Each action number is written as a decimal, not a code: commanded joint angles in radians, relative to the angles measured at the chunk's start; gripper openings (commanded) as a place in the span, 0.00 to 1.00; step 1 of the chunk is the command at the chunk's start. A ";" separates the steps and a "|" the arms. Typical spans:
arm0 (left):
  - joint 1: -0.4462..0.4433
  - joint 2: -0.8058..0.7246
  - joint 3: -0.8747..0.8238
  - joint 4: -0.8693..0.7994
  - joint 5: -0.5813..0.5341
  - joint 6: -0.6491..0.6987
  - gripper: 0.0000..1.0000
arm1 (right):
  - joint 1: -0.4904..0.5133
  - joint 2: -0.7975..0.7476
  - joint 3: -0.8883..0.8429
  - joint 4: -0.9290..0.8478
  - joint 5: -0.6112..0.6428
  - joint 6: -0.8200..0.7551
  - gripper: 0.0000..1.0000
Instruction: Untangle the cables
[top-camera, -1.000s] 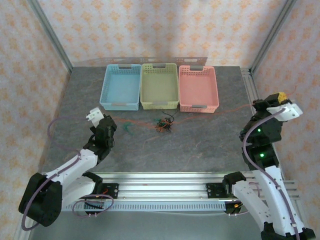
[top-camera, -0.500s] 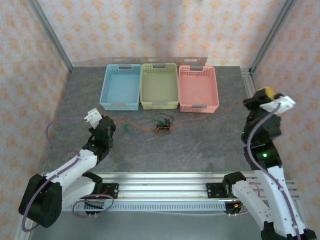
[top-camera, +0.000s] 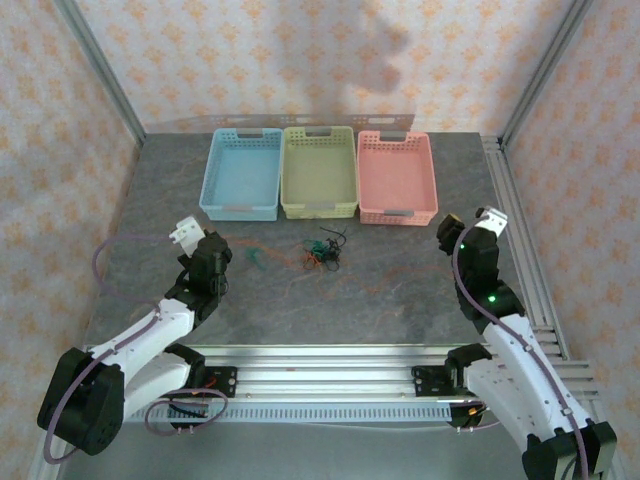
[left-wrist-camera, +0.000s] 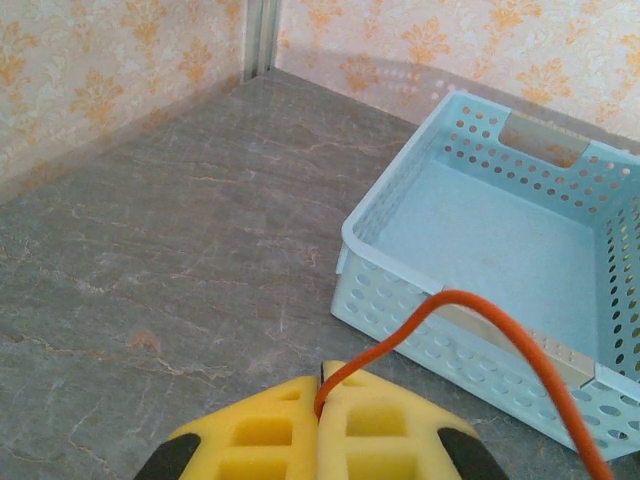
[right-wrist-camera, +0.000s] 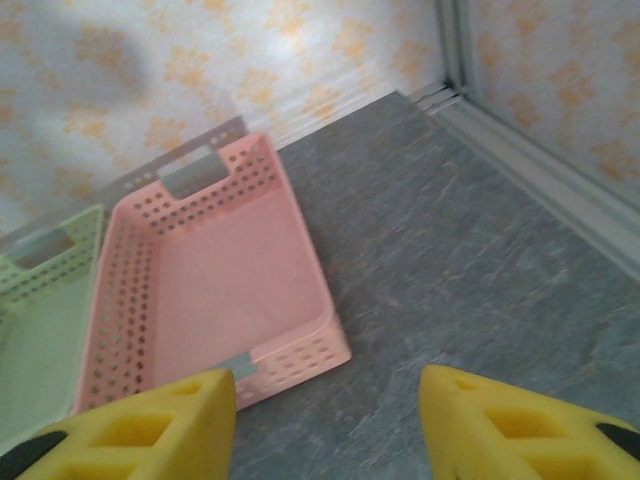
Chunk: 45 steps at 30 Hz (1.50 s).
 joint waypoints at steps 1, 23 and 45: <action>0.010 0.004 -0.005 0.010 -0.005 0.010 0.00 | -0.001 0.013 -0.003 0.040 -0.192 0.019 0.51; 0.009 0.007 -0.002 0.008 0.006 0.011 0.00 | 0.460 0.639 0.285 0.034 -0.708 -0.244 0.44; 0.010 0.008 0.001 0.001 0.008 0.009 0.00 | 0.547 1.077 0.609 -0.186 -0.658 -0.489 0.36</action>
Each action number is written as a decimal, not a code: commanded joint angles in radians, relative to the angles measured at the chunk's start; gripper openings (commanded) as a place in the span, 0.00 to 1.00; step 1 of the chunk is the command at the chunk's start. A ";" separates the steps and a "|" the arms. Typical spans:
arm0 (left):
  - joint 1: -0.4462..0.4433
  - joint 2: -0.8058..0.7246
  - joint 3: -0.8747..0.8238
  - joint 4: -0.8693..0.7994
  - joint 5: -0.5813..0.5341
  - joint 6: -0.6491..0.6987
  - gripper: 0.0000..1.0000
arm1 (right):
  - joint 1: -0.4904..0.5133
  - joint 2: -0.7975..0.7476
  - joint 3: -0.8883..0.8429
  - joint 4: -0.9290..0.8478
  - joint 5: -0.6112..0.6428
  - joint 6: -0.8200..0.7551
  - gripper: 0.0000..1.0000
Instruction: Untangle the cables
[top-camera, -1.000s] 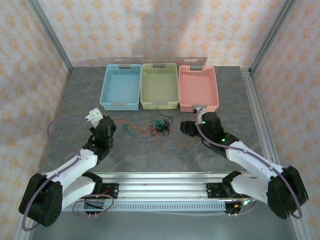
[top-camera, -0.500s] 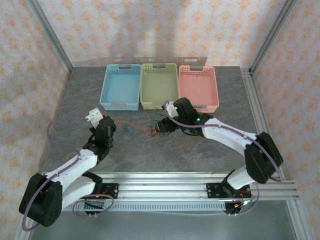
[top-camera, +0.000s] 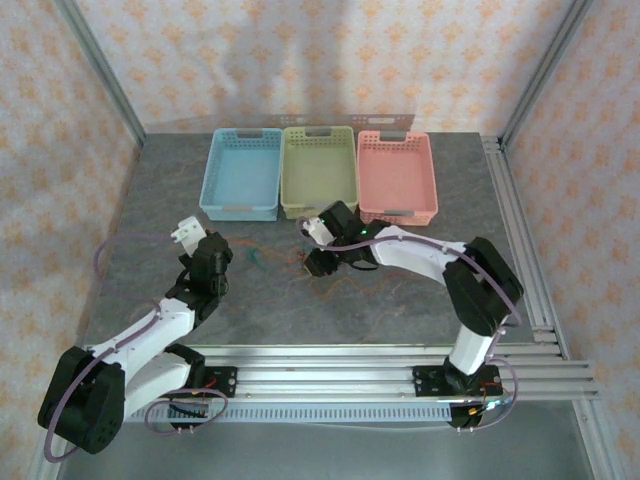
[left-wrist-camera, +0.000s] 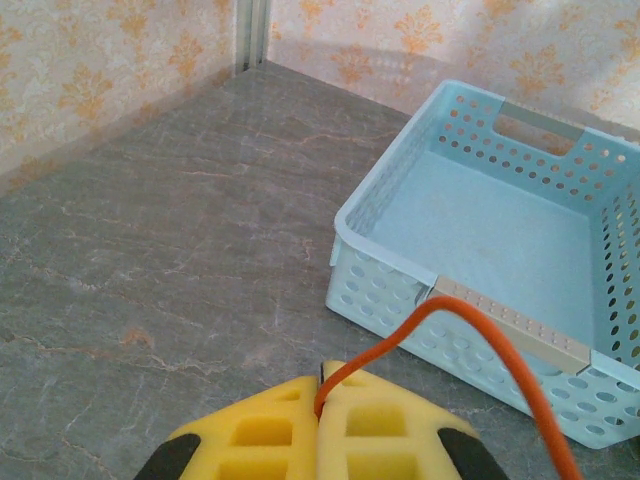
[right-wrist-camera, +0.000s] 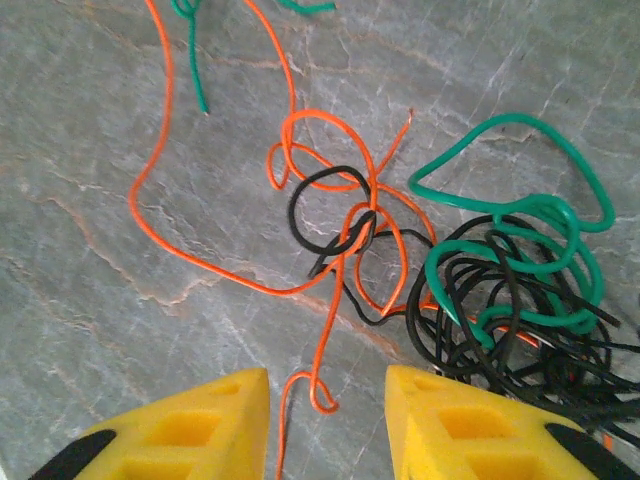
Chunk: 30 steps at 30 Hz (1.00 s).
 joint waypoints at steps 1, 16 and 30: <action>0.009 0.002 0.003 -0.001 -0.013 0.002 0.00 | 0.016 0.031 0.025 0.010 -0.014 -0.029 0.36; 0.009 0.007 0.008 -0.004 -0.007 0.000 0.00 | 0.020 0.070 0.007 0.076 0.059 -0.033 0.18; 0.009 0.013 0.020 -0.037 -0.034 -0.014 0.00 | -0.084 -0.342 -0.333 0.437 0.394 0.042 0.00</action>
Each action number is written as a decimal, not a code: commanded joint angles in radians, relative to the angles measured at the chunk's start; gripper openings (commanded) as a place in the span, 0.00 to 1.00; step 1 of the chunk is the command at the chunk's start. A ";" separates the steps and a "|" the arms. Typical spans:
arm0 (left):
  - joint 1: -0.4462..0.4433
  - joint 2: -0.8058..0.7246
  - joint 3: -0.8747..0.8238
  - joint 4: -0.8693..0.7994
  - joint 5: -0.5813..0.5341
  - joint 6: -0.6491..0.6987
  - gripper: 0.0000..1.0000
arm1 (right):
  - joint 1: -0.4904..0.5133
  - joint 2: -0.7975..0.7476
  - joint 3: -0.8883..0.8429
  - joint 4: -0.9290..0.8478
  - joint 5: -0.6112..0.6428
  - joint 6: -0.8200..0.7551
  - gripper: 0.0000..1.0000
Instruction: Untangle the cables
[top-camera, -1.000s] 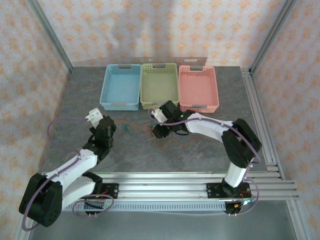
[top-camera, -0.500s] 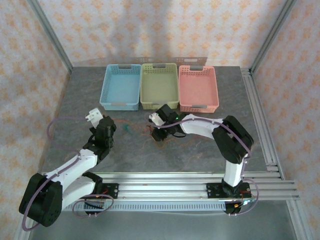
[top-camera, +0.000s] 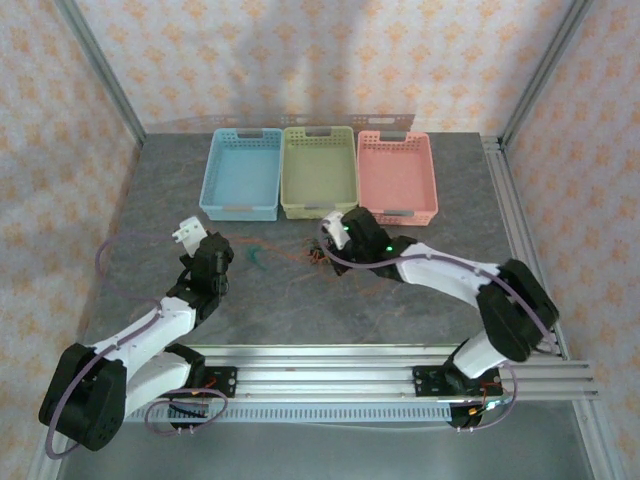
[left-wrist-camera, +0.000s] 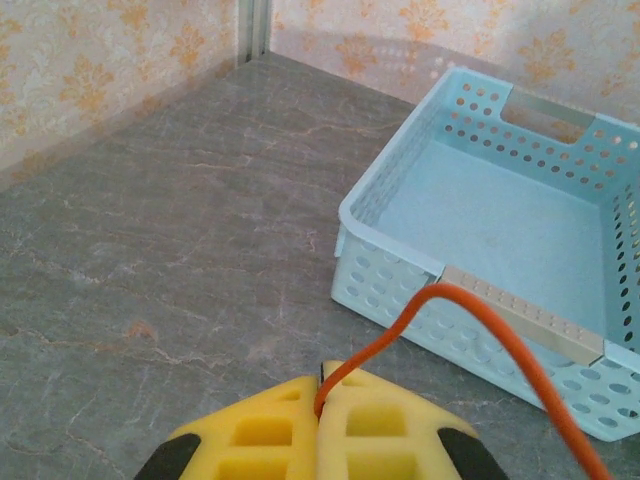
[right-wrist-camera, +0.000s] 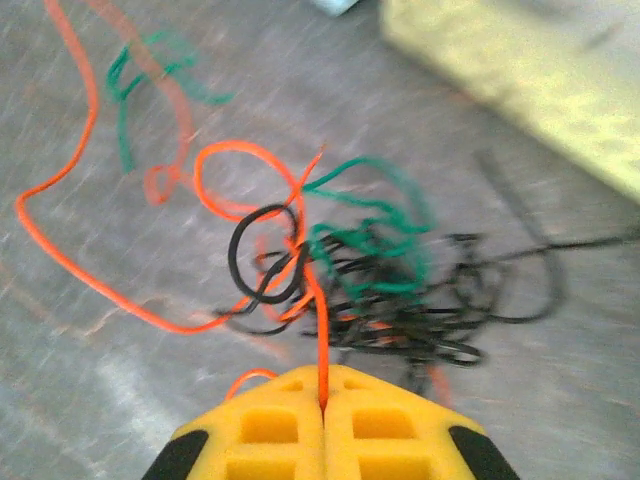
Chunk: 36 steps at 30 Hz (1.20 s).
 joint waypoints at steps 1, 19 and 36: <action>0.009 -0.014 0.012 -0.021 -0.036 -0.014 0.00 | -0.067 -0.121 -0.109 0.222 0.223 0.082 0.00; 0.018 -0.040 -0.006 -0.028 -0.062 -0.045 0.00 | -0.470 -0.505 -0.437 0.378 0.693 0.526 0.00; 0.019 -0.020 0.009 -0.032 -0.041 -0.039 0.00 | -0.375 -0.612 -0.207 0.480 -0.024 0.603 0.00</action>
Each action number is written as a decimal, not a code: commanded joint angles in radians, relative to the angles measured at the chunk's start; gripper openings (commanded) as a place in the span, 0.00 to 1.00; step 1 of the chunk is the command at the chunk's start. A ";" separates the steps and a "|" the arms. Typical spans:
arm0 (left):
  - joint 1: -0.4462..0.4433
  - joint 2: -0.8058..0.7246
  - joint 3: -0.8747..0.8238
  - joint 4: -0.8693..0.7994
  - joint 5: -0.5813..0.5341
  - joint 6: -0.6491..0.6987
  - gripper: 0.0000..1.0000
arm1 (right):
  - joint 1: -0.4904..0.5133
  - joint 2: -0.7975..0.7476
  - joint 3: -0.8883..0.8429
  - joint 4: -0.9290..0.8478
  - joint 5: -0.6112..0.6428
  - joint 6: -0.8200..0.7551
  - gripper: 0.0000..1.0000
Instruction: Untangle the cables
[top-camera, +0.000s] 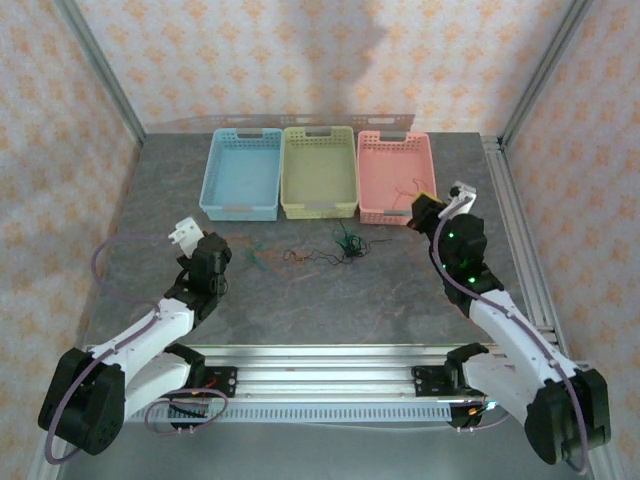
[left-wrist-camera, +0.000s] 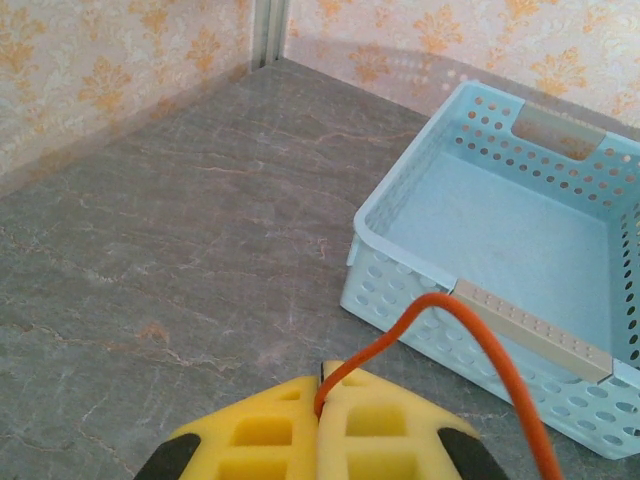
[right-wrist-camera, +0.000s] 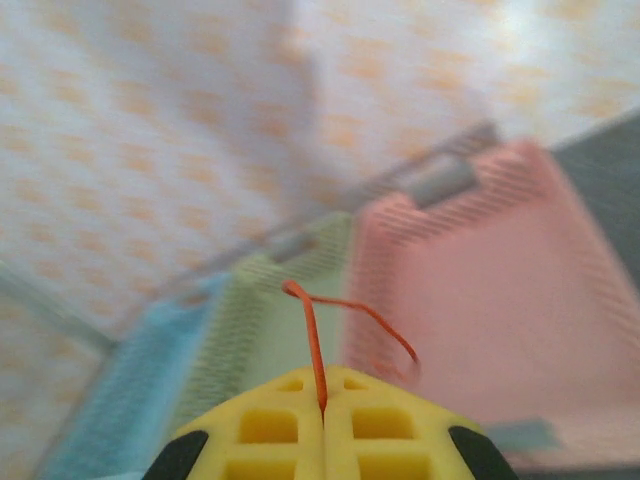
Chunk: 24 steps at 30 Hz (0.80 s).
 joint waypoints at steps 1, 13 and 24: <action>0.007 0.005 0.009 -0.017 -0.027 -0.014 0.00 | 0.064 -0.022 0.143 0.054 -0.133 0.043 0.00; 0.007 0.009 0.009 -0.013 -0.023 -0.013 0.00 | 0.242 0.509 0.837 0.102 -0.251 0.121 0.00; 0.008 0.009 0.009 -0.009 -0.015 -0.010 0.00 | 0.281 1.080 1.483 0.345 -0.276 0.275 0.00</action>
